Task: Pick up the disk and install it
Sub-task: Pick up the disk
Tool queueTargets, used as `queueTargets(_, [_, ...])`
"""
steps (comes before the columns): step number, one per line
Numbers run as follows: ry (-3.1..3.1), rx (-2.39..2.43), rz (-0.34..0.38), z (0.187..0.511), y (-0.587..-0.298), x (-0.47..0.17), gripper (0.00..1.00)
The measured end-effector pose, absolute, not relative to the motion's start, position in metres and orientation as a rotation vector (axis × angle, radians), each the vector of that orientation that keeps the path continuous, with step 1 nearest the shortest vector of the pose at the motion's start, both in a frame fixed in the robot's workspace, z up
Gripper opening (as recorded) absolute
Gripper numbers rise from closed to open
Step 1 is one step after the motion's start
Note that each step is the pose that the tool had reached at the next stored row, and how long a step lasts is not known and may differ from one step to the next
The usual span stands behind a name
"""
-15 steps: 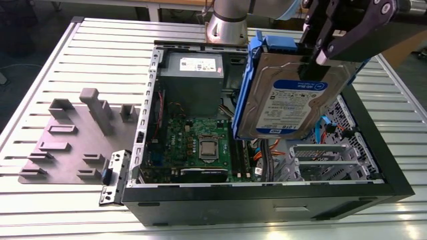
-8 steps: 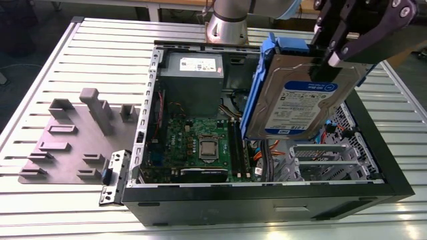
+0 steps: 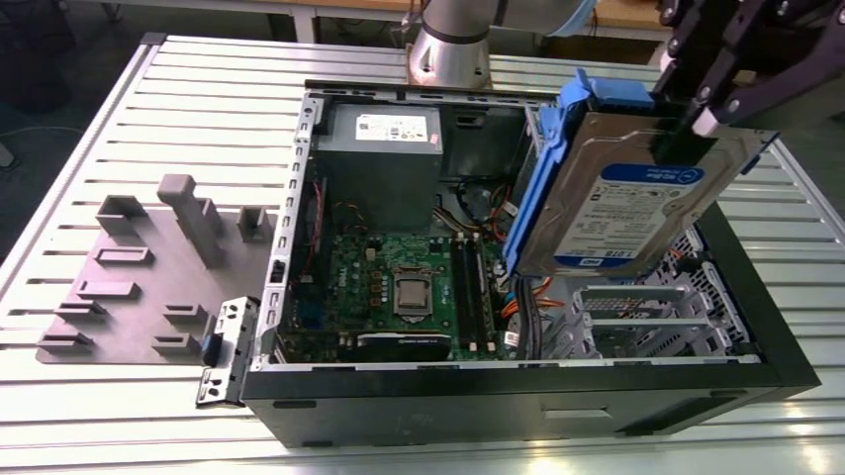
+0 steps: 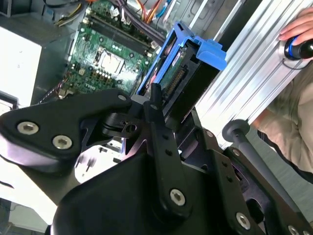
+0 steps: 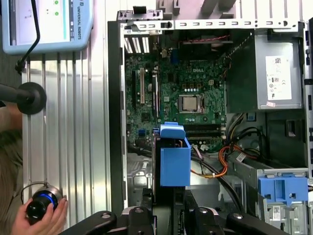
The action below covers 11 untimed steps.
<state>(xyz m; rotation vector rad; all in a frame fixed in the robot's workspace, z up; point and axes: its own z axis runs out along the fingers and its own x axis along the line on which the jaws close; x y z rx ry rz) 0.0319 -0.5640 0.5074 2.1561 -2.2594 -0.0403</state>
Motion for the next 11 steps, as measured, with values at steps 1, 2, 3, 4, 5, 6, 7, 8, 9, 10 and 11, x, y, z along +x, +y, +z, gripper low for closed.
queueTargets(1, [-2.259, 2.156, -0.04, 0.507, -0.564, 0.035, 0.35])
queueTargets(2, [-2.259, 2.156, -0.041, 0.507, -0.564, 0.038, 0.35])
queueTargets(3, [-2.259, 2.155, -0.041, 0.507, -0.564, 0.04, 0.35])
queueTargets(4, [-2.259, 2.156, -0.041, 0.507, -0.564, 0.043, 0.35])
queueTargets(5, [-2.259, 2.155, -0.041, 0.507, -0.564, 0.046, 0.35])
queueTargets(6, [-2.259, 2.155, -0.041, 0.507, -0.564, 0.049, 0.35])
queueTargets(7, [-2.259, 2.155, -0.042, 0.507, -0.564, 0.051, 0.35])
queueTargets(8, [-2.259, 2.155, -0.042, 0.506, -0.564, 0.054, 0.35])
queueTargets(9, [-2.259, 2.155, -0.042, 0.506, -0.564, 0.057, 0.35])
queueTargets(10, [-2.258, 2.155, -0.042, 0.506, -0.564, 0.059, 0.35])
queueTargets(11, [-2.258, 2.155, -0.043, 0.506, -0.564, 0.062, 0.35])
